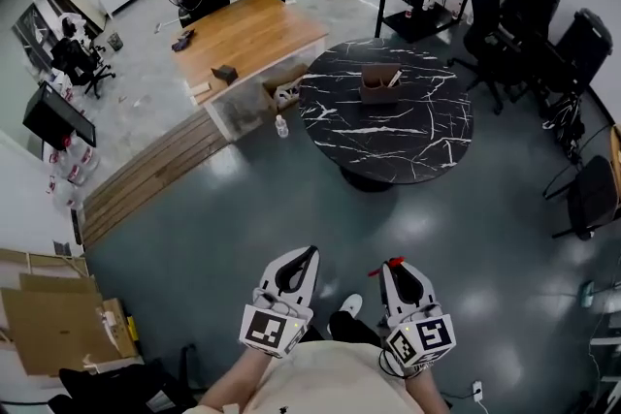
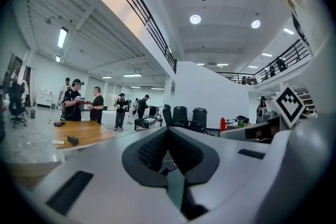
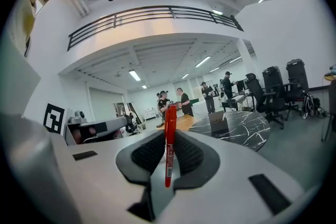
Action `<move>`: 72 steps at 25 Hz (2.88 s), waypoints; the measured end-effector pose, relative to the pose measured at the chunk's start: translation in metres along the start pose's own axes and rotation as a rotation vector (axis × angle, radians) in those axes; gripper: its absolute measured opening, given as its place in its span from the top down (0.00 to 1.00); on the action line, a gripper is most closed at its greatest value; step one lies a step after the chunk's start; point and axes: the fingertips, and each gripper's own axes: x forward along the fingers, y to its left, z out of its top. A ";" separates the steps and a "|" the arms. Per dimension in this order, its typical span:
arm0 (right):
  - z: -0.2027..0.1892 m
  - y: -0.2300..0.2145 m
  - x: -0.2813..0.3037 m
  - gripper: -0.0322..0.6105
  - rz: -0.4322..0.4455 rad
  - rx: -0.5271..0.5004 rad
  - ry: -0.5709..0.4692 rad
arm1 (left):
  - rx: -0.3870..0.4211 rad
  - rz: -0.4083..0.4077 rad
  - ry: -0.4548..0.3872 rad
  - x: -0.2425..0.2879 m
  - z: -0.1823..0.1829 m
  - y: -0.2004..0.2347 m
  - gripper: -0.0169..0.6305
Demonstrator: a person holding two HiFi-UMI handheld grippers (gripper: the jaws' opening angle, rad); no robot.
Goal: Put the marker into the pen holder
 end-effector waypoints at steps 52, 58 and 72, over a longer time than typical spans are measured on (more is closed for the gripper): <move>0.141 -0.276 0.500 0.85 -0.065 -0.079 0.071 | -0.106 -0.076 0.041 0.479 0.016 0.277 0.96; 0.141 -0.335 0.570 0.85 -0.035 -0.106 0.087 | -0.154 -0.073 0.062 0.547 0.002 0.277 0.96; 0.093 -0.385 0.647 0.85 0.037 -0.194 0.188 | -0.184 -0.020 0.199 0.609 -0.053 0.297 0.96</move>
